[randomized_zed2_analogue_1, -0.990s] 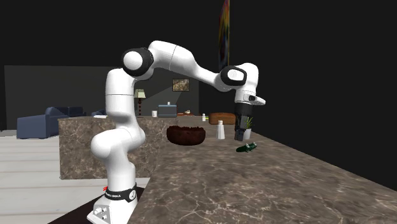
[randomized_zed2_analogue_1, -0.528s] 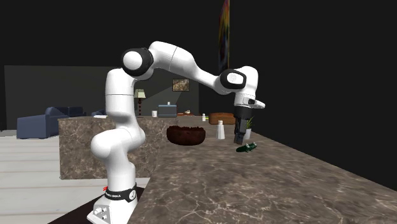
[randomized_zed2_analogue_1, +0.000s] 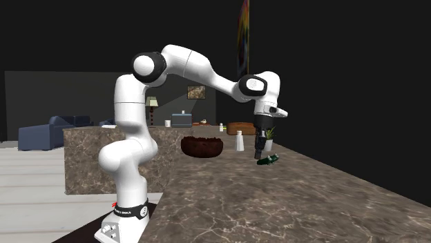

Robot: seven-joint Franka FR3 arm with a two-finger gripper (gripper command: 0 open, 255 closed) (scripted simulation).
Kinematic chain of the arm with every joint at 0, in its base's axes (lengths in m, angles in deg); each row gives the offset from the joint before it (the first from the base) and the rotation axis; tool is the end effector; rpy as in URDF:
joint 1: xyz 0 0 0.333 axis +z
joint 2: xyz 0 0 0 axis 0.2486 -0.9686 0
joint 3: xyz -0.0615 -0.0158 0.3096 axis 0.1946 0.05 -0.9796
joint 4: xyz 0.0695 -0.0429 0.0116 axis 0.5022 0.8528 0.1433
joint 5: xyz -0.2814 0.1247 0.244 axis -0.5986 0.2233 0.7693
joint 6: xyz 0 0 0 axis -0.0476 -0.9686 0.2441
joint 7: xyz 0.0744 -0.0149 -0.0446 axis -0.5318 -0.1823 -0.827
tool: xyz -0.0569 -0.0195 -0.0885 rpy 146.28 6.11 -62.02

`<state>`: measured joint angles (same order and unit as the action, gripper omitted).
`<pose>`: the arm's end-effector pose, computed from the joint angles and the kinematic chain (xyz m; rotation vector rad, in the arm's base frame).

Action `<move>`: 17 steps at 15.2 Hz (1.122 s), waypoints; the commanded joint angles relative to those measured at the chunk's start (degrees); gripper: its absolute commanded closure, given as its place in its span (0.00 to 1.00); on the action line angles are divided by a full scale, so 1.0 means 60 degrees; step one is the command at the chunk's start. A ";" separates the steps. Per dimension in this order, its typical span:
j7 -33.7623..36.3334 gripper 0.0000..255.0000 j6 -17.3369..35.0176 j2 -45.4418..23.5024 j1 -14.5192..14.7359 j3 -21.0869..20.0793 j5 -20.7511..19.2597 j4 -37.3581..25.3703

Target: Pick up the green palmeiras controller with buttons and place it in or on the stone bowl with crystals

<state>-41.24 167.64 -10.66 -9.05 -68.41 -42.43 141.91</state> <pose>0.4731 0.2426 0.4730 2.9109 0.4581 -0.2171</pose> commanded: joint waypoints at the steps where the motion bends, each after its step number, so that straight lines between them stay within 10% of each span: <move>1: -0.0002 1.00 0.0022 -0.0026 -0.0002 0.0002 -0.0001 0.0009; 5: 0.0002 1.00 -0.0004 0.0005 0.0001 -0.0001 0.0001 0.0000; 6: 0.0002 0.00 -0.0004 0.0005 0.0001 -0.0001 0.0001 0.0000; 11: -0.9524 0.00 0.1152 -0.0516 -0.0430 0.0568 0.2002 -0.0728; 17: -0.9512 0.00 0.1909 -0.0617 -0.0414 0.0515 0.1990 -0.0069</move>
<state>-98.01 178.12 -14.42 -11.52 -65.32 -30.58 140.50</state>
